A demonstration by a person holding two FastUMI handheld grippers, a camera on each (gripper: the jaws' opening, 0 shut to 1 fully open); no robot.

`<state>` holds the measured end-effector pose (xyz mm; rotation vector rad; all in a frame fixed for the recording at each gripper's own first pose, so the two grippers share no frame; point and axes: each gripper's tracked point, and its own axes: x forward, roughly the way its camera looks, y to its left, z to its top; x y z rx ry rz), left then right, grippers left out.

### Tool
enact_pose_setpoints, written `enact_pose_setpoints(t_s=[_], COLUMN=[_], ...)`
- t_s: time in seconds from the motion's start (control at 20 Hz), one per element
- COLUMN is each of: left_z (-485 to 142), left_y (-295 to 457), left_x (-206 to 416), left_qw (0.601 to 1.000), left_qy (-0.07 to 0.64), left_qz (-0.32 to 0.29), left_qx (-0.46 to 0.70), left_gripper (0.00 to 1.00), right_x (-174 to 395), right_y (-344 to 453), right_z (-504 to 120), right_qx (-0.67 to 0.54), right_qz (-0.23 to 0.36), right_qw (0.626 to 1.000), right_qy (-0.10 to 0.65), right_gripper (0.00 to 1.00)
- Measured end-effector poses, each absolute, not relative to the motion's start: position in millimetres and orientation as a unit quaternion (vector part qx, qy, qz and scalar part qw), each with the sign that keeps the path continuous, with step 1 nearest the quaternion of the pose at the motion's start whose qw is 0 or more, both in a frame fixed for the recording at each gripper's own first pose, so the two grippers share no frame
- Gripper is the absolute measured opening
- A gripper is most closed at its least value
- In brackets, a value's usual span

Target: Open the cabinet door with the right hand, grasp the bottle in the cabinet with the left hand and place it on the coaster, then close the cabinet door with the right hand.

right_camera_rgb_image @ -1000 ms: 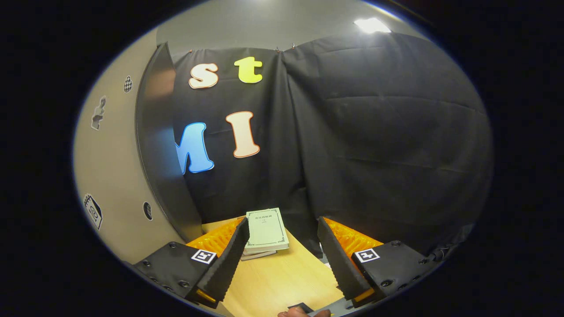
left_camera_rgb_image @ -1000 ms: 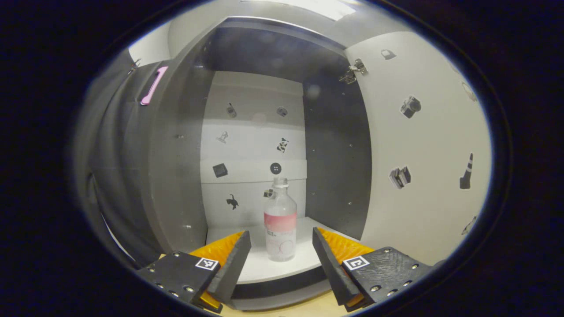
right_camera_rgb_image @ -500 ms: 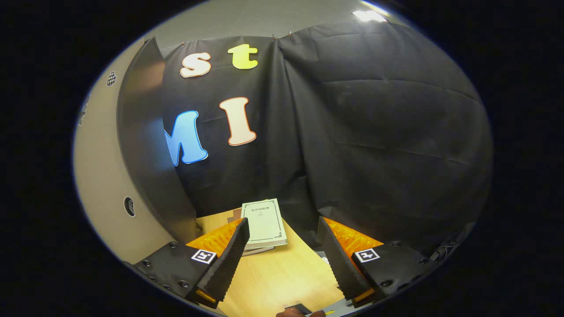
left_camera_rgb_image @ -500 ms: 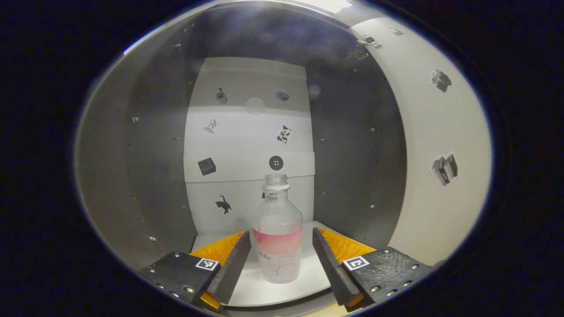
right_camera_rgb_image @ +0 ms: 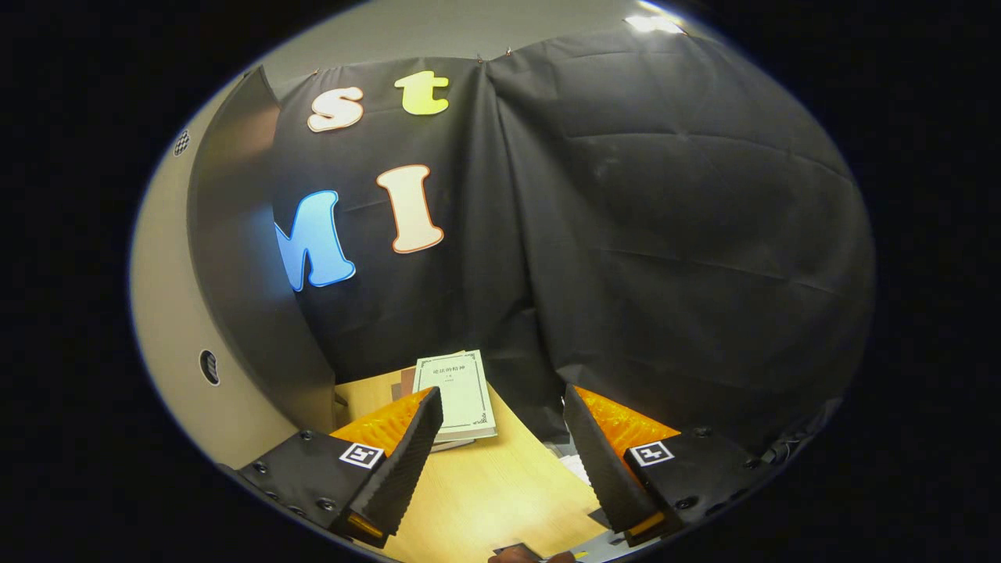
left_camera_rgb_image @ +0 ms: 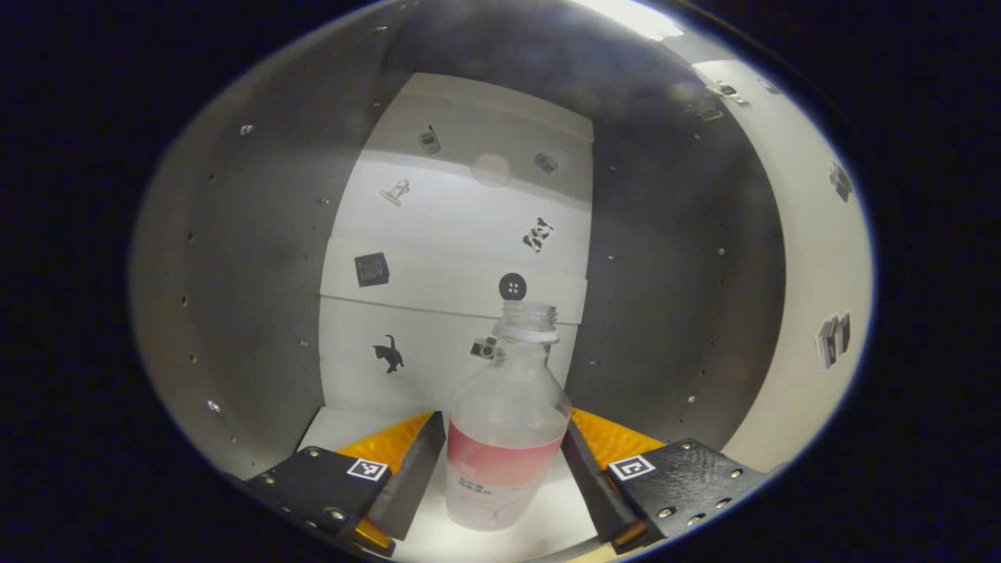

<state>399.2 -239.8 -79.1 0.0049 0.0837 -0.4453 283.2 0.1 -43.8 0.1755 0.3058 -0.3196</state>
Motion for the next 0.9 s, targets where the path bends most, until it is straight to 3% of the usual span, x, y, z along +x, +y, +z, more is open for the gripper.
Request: enact_pose_setpoints(t_s=[0.1, 0.15, 0.35, 0.9], left_z=[-79, -79, -74, -20], left_y=[-240, -241, -243, -224], left_x=[399, 398, 391, 307], left_qw=[0.976, 0.975, 0.976, 0.97], left_qy=[0.041, 0.04, 0.032, -0.004], left_qz=[-0.214, -0.216, -0.212, -0.227], left_qx=[0.008, 0.009, 0.029, 0.086], left_gripper=[0.86, 0.78, 0.71, 0.71], right_x=[289, 292, 306, 325], right_y=[0, 1, 4, 21], right_z=[-44, -45, -45, -45], right_qx=[0.09, 0.092, 0.089, 0.102], right_qz=[-0.153, -0.148, -0.129, -0.083], right_qw=[0.972, 0.973, 0.976, 0.981], right_qy=[0.152, 0.153, 0.154, 0.145], right_gripper=[0.98, 0.98, 0.98, 0.98])
